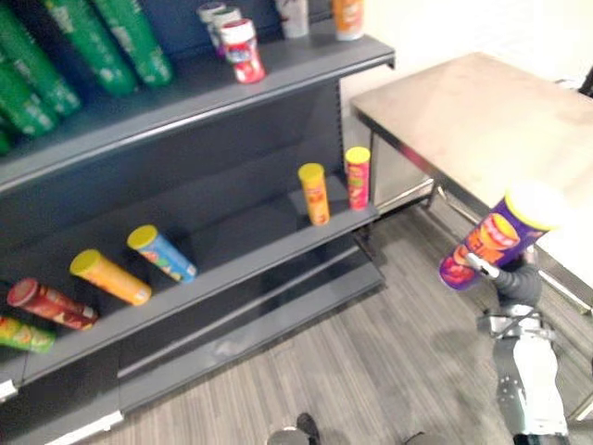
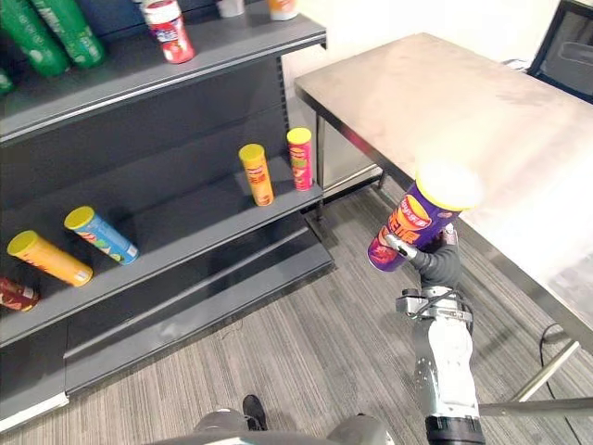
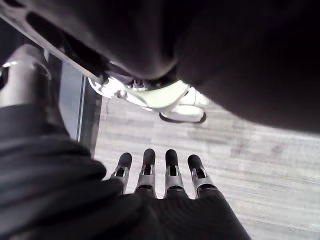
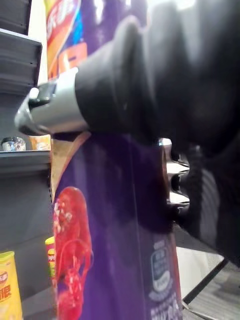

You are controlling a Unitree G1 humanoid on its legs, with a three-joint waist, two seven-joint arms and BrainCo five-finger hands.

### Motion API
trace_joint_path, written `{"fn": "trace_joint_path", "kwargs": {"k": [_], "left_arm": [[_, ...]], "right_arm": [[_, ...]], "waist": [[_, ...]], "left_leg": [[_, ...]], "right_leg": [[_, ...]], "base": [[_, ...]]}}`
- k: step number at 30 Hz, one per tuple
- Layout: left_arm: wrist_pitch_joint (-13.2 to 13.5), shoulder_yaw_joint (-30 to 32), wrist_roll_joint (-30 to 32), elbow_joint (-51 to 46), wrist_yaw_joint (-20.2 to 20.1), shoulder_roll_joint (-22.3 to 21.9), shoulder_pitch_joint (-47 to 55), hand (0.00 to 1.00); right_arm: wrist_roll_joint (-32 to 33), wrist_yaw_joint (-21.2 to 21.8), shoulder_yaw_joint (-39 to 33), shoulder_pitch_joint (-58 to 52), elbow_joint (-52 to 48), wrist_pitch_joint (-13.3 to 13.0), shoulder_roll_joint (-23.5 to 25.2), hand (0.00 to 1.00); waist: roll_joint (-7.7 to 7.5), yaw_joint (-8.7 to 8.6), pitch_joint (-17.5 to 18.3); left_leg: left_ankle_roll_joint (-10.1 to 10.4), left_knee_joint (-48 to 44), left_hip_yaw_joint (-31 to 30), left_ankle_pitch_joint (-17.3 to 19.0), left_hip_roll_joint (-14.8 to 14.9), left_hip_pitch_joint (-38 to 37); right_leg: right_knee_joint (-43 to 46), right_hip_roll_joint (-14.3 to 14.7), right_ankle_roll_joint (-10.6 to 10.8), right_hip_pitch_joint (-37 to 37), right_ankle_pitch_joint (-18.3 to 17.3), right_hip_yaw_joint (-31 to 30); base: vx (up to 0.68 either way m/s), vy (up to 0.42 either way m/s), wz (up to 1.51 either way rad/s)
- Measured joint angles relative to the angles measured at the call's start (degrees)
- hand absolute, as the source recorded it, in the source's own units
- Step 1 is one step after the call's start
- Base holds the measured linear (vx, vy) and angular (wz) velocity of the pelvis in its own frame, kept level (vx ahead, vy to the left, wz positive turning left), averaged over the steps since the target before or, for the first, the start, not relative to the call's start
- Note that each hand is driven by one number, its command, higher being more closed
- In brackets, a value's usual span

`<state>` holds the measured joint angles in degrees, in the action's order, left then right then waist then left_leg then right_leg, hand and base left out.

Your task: Put the gum and the chips on the shelf.

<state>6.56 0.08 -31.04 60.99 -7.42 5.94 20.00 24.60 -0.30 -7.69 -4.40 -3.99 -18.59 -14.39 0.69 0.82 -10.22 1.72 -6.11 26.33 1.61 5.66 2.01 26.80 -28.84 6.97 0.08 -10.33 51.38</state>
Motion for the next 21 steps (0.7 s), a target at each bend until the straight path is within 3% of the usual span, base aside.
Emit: {"fn": "trace_joint_path", "kwargs": {"k": [6, 7, 10, 18, 21], "left_arm": [[0.4, -0.7, -0.2, -1.9, -0.2, 1.6, -0.7, 0.0], [0.4, -0.5, -0.3, -2.8, -0.2, 2.2, -0.7, 0.0], [0.4, -0.1, -0.4, -3.5, -0.1, 3.2, -0.8, 0.0], [0.8, 2.5, -2.2, -4.0, 0.0, 2.8, -2.9, 0.0], [2.2, 2.8, -2.5, -4.2, 0.4, 2.5, -3.0, 0.0]], "right_arm": [[-2.0, -0.5, -0.3, -0.4, -1.0, -0.5, 0.4, 1.0], [-2.1, -0.5, -0.3, -0.3, -1.6, -0.5, 0.7, 1.0], [-2.1, -0.4, -0.2, 0.0, -2.3, -1.0, 1.3, 1.0], [-2.2, 0.2, 1.6, 3.2, -2.3, -1.1, 1.4, 1.0], [-2.2, 1.1, 1.6, 4.5, -2.3, -1.6, 1.4, 1.0]], "waist": [[-0.81, 0.96, -0.4], [-1.88, 0.99, -1.1], [-3.34, 1.25, -2.2], [-3.3, 2.19, -3.6], [-3.4, 2.6, -4.4]], "left_leg": [[-1.3, -0.3, 0.1, 1.8, -1.0, 2.3], [-1.6, -0.4, 0.0, 2.0, -1.0, 2.9], [-1.7, -1.6, -0.2, 2.2, -0.4, 4.2], [-1.2, -5.3, -0.6, 3.4, 2.5, 7.0], [-0.7, -6.2, -0.8, 4.0, 3.3, 7.0]], "right_leg": [[-7.6, 2.7, 0.0, -0.9, 6.7, -4.5], [-9.0, 3.2, 0.0, -1.0, 7.1, -4.8], [-10.4, 4.3, -0.6, -1.2, 7.7, -4.8], [-10.8, 6.8, -0.6, -1.9, 7.8, -5.1], [-10.8, 7.4, -0.6, -1.8, 7.8, -6.4]], "base": [[-0.03, 0.152, 0.01], [-0.03, 0.103, 0.04], [-0.01, 0.068, 0.05], [0.02, 0.004, 0.01], [0.02, 0.003, -0.02]]}}
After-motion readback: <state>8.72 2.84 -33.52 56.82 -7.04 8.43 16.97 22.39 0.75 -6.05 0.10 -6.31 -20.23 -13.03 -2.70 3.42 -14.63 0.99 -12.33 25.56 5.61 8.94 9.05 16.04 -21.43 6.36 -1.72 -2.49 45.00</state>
